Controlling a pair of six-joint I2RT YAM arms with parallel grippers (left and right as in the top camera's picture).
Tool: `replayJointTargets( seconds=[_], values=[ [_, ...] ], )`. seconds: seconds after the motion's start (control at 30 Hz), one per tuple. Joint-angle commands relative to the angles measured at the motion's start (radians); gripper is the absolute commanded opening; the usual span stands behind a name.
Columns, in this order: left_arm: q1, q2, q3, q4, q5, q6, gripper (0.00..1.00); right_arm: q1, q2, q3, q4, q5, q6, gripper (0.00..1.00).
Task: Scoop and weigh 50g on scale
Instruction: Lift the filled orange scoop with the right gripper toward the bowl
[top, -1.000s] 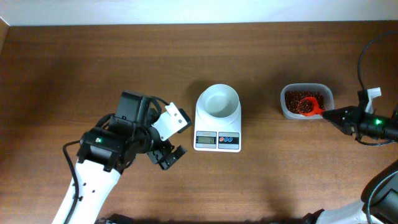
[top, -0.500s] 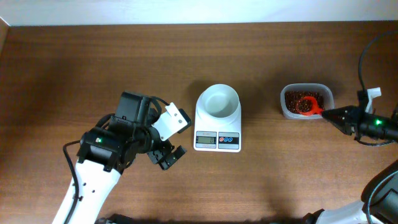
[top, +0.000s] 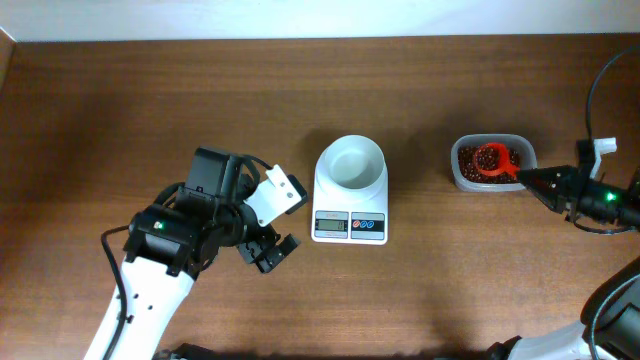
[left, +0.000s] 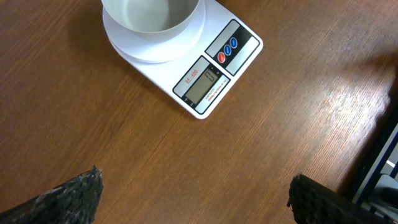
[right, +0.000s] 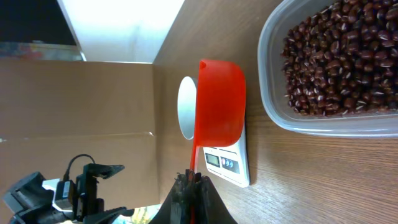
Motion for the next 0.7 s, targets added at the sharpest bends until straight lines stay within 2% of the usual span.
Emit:
replayJointTargets(
  seconds=[0.0,0.17,0.67],
  values=[
    [0.009,-0.001,0.023,-0.002,0.014,0.019,0.99,-0.001,0.005,-0.006,-0.007,-0.077,-0.019,0.04],
    [0.009,-0.001,0.023,-0.002,0.014,0.019,0.99,0.027,0.005,-0.006,-0.007,-0.103,-0.018,0.04],
    [0.009,-0.001,0.023,-0.002,0.014,0.019,0.99,0.264,0.005,-0.006,-0.007,-0.11,-0.015,0.04]
  ],
)
